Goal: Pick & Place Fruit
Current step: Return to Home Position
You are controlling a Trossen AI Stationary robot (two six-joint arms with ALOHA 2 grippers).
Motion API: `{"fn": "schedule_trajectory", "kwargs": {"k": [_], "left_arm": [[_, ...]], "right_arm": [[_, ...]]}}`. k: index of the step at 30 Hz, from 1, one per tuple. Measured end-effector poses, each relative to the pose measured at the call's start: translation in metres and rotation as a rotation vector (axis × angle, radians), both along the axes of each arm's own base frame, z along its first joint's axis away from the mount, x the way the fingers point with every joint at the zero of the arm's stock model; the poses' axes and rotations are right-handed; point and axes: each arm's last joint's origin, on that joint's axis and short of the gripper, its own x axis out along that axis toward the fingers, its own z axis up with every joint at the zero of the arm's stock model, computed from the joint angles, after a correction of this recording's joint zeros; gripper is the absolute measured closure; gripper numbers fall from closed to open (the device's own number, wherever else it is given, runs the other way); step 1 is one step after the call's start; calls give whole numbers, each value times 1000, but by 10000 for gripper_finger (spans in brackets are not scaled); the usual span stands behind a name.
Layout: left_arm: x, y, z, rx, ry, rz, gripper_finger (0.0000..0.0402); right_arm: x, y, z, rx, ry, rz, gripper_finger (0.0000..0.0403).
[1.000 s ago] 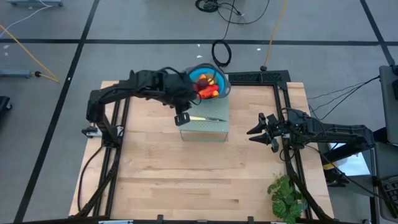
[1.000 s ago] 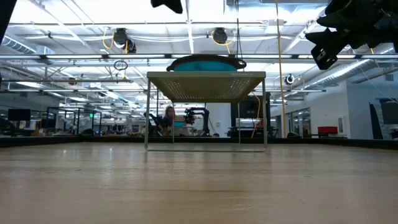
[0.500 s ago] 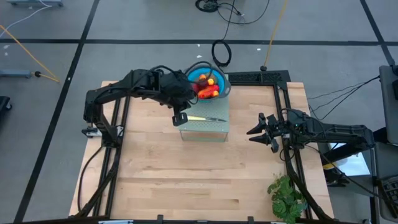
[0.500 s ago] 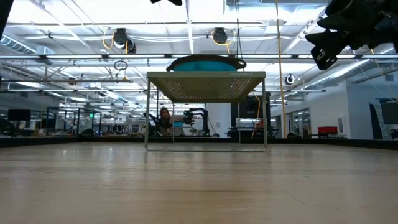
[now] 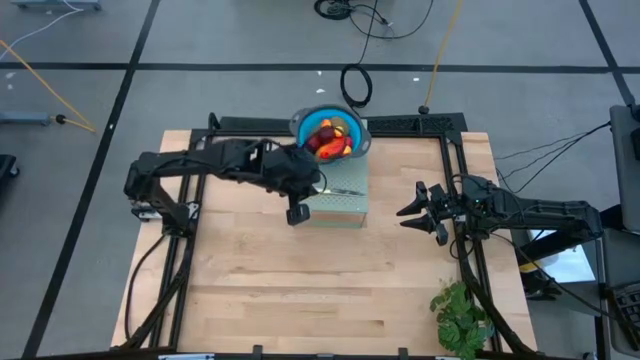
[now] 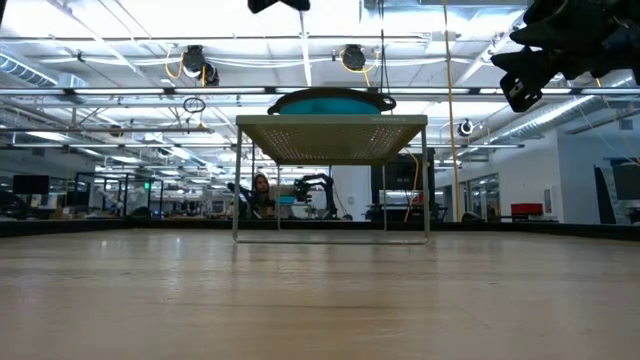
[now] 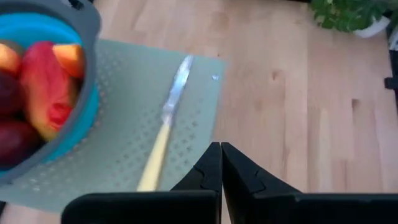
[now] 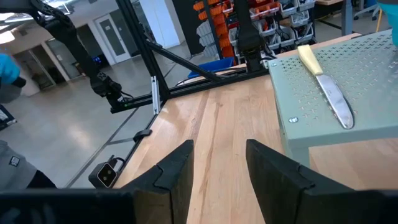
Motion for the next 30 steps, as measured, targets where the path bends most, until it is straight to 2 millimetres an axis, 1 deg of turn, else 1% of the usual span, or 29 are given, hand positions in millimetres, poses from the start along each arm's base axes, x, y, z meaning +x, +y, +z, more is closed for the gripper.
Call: {"fn": "schedule_trajectory", "kwargs": {"k": [2, 4, 13, 20, 24, 26, 28, 30], "left_arm": [[-1, -6, -4, -8, -49, -8, 400], [-7, -11, -6, -18, -103, -15, 400], [-49, -26, -20, -41, -199, 70, 401], [-77, -38, -29, -32, -280, 56, 400], [-93, -41, -35, -34, -352, 49, 398], [-103, -42, -42, -41, -358, 42, 400], [-110, -42, -45, -57, -413, 46, 398], [-122, -42, -53, -59, -422, 44, 398]], "right_arm": [[0, 0, 0, 0, 3, 0, 264], [0, 0, -1, 1, 11, 0, 264], [0, 0, -1, 2, 14, -2, 264], [0, 0, -1, 3, 16, -2, 264], [0, 0, -1, 15, 18, -3, 264], [0, 0, -1, 15, 18, -3, 264], [0, 0, -1, 16, 18, -3, 264], [0, 0, -1, 15, 18, -4, 264]]}}
